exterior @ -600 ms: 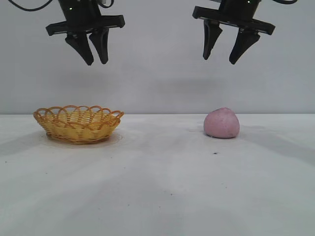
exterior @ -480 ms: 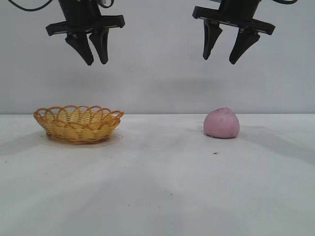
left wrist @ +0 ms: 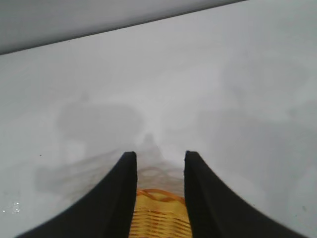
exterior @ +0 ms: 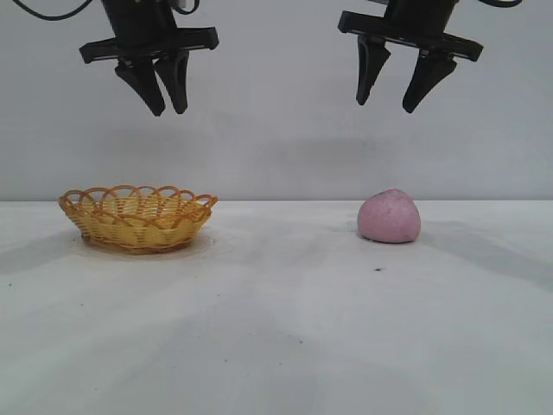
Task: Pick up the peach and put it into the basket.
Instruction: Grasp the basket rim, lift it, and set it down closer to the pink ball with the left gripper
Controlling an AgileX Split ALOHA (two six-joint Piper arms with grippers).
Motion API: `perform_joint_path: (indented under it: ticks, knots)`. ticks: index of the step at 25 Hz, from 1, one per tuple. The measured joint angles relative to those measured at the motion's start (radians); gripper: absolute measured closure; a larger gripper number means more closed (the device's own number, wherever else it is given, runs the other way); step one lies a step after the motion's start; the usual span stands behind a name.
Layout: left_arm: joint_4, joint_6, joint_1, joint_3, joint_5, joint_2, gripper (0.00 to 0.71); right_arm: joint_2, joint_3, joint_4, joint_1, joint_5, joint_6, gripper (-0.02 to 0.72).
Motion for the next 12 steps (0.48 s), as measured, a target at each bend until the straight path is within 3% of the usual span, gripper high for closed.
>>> perform_joint_path:
  ticks: [5, 12]
  knots:
    - [-0.104, 0.135, 0.132, 0.018, 0.057, 0.002, 0.490, 0.000, 0.000, 0.000, 0.000, 0.000, -0.004, 0.286]
    - [-0.120, 0.183, 0.142, 0.077, 0.065, 0.085, 0.490, 0.000, -0.001, 0.000, 0.000, 0.000, -0.006, 0.286]
